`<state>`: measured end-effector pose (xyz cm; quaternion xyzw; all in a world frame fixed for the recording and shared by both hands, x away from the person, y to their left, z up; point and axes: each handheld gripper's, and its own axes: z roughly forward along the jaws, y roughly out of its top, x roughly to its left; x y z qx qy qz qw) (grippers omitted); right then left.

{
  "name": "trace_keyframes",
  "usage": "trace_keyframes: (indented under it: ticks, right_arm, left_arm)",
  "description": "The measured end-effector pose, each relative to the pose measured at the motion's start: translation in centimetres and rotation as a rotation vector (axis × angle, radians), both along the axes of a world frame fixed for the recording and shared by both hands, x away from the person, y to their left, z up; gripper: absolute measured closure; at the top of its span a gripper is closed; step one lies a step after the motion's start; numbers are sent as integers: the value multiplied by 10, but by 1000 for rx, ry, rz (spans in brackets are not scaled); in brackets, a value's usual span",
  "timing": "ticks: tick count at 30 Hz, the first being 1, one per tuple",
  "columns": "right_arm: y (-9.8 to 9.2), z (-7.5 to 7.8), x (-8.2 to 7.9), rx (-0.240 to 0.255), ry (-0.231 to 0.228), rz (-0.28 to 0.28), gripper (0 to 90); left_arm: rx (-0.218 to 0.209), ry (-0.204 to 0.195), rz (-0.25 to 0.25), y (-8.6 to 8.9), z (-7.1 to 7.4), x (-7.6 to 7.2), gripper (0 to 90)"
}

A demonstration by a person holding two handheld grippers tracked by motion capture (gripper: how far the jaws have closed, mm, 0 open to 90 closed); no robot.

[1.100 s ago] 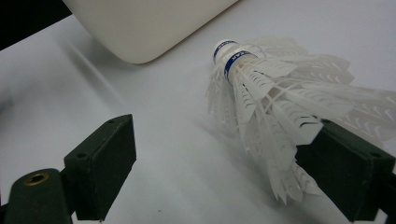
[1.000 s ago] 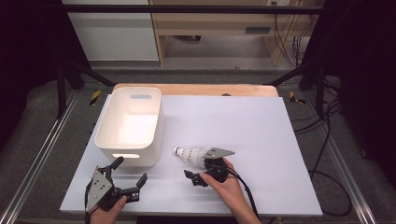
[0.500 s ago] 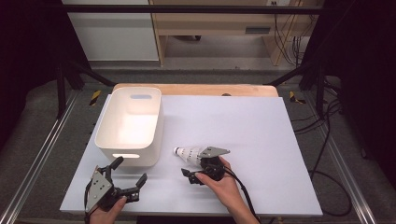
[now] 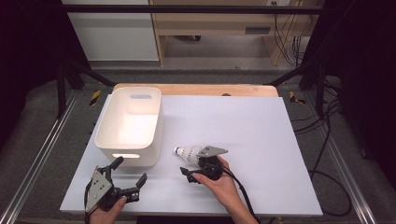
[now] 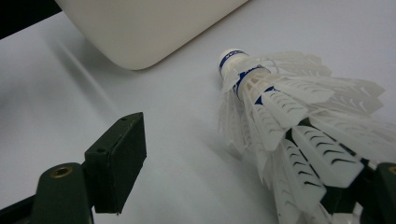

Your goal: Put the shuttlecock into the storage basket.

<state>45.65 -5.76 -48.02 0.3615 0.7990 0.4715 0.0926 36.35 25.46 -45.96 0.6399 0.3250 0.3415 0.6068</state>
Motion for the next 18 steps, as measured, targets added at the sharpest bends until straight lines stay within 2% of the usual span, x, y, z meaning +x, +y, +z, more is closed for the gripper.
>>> trace_keyframes:
  ticks: [18]
  right_arm:
    - [4, 1, 2, -35, -16, -8, 248]
  left_arm:
    - [1, 1, -3, 0, 0, 0, 15]
